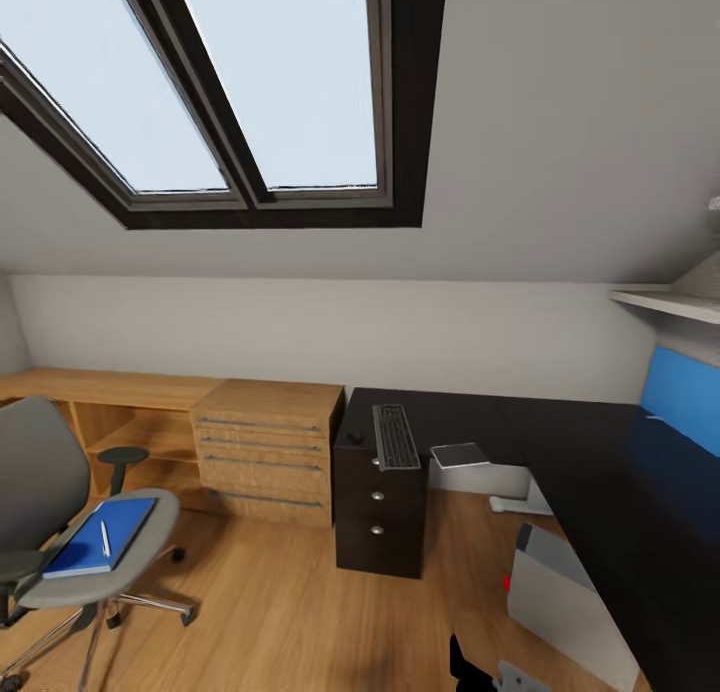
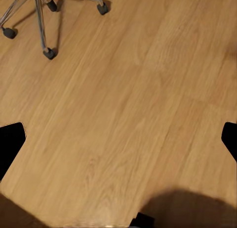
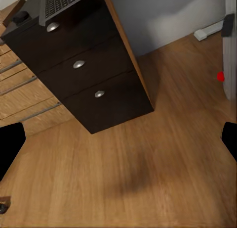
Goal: In the bedroom, organize the workspace by keeping the computer under the desk, ensuring the monitor is on the desk, placing the keyboard on the desk next to the monitor, placing the mouse on the desk next to the keyboard, moving the folder from the swivel chair onto the desk next to the mouse, stacking the notebook on top of the folder with the pen on top of the notebook, and positioning the swivel chair next to the desk.
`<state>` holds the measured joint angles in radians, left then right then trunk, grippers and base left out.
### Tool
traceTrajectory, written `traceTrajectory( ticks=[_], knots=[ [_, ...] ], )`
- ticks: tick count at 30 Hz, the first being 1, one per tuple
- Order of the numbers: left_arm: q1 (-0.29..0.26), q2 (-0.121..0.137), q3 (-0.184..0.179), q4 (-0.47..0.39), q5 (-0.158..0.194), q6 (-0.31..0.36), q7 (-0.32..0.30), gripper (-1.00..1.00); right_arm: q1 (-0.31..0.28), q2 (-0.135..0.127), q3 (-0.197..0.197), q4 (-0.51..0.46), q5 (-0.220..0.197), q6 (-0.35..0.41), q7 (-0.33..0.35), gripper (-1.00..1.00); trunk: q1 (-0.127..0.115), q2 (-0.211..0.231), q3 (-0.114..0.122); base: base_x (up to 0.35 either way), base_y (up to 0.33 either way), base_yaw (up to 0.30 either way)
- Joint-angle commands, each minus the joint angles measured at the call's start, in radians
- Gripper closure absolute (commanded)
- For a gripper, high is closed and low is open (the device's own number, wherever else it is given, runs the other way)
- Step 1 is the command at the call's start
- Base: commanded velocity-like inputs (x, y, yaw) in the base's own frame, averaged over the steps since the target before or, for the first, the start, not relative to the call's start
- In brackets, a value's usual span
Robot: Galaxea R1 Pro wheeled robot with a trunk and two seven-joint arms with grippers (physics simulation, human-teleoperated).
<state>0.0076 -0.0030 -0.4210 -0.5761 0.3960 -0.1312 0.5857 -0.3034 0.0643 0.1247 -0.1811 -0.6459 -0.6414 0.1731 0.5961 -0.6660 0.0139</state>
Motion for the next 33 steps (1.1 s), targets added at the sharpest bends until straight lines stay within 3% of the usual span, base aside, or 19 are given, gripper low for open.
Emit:
traceTrajectory(
  ticks=[1, 22, 31, 33],
  knots=[
    [0.0, 0.001, -0.006, -0.001, 0.011, -0.006, 0.005, -1.0, 0.0, -0.001, 0.007, 0.002, -0.011, -0.003, 0.005, -1.0, -0.004, 0.007, 0.003, -0.328, 0.0, 0.0],
    [0.0, 0.001, -0.004, -0.002, 0.009, -0.009, 0.006, -1.0, 0.0, -0.001, 0.008, 0.02, -0.011, -0.005, 0.004, -1.0, -0.085, 0.154, 0.069, -0.335, -0.075, -0.001],
    [0.0, 0.0, 0.037, -0.016, 0.01, -0.011, 0.005, -1.0, 0.0, 0.0, 0.011, 0.01, -0.008, -0.008, 0.006, -1.0, -0.119, 0.217, 0.096, -0.254, -0.107, -0.034],
    [0.0, -0.001, 0.042, -0.051, 0.009, -0.011, 0.005, -1.0, 0.0, 0.003, 0.012, 0.001, -0.004, -0.012, 0.007, -1.0, -0.127, 0.231, 0.103, -0.066, -0.023, -0.006]
  ],
)
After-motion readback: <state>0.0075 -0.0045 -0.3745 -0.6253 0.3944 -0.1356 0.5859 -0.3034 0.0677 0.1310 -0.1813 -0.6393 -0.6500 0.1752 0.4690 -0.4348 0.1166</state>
